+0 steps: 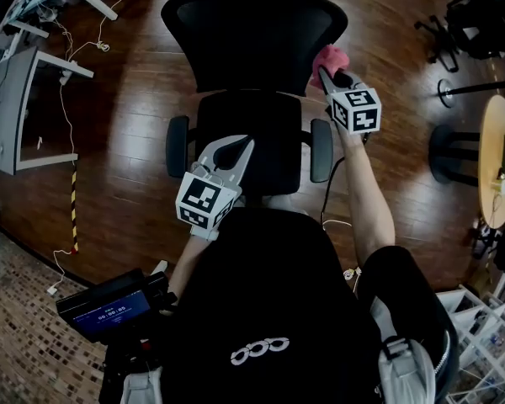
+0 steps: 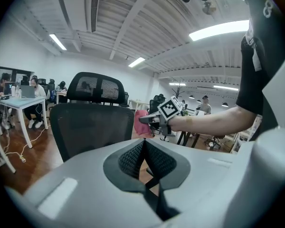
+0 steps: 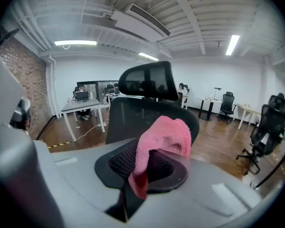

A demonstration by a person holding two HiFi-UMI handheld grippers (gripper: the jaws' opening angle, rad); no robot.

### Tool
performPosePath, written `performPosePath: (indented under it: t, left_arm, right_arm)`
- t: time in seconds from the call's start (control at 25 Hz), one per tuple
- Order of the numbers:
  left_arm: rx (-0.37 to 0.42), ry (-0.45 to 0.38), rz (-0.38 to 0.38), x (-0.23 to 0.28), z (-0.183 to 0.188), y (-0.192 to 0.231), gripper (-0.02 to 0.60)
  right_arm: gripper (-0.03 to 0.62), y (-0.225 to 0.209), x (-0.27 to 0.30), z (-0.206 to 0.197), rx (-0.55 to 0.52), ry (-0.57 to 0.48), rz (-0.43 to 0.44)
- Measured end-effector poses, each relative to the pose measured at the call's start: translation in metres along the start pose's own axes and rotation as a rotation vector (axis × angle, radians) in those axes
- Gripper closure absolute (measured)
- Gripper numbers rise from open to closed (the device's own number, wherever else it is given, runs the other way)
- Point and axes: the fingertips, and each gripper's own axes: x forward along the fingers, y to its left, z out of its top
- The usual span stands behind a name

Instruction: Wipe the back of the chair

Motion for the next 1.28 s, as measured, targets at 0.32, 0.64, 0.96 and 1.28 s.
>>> performPosePath:
  t: [0.32,0.64,0.96,1.28]
  left_arm:
    - [0.001,0.002,0.016,0.009,0.009,0.002,0.591]
    - [-0.028,0.020,0.015,0.002,0.010,0.059,0.591]
    - [-0.045,0.025,0.037,-0.013,0.006,0.095,0.591]
    - [-0.085,0.000,0.101,-0.044,0.000,0.136,0.591]
  right_arm:
    - [0.554,-0.117,0.022,0.019,-0.106,0.149,-0.307]
    - [0.554,-0.141,0.080,0.027,-0.133,0.261,-0.398]
    - [0.554,-0.092,0.129,0.052,-0.171,0.250,-0.328]
    - [0.554,-0.026,0.183,0.083,-0.242,0.241,-0.236]
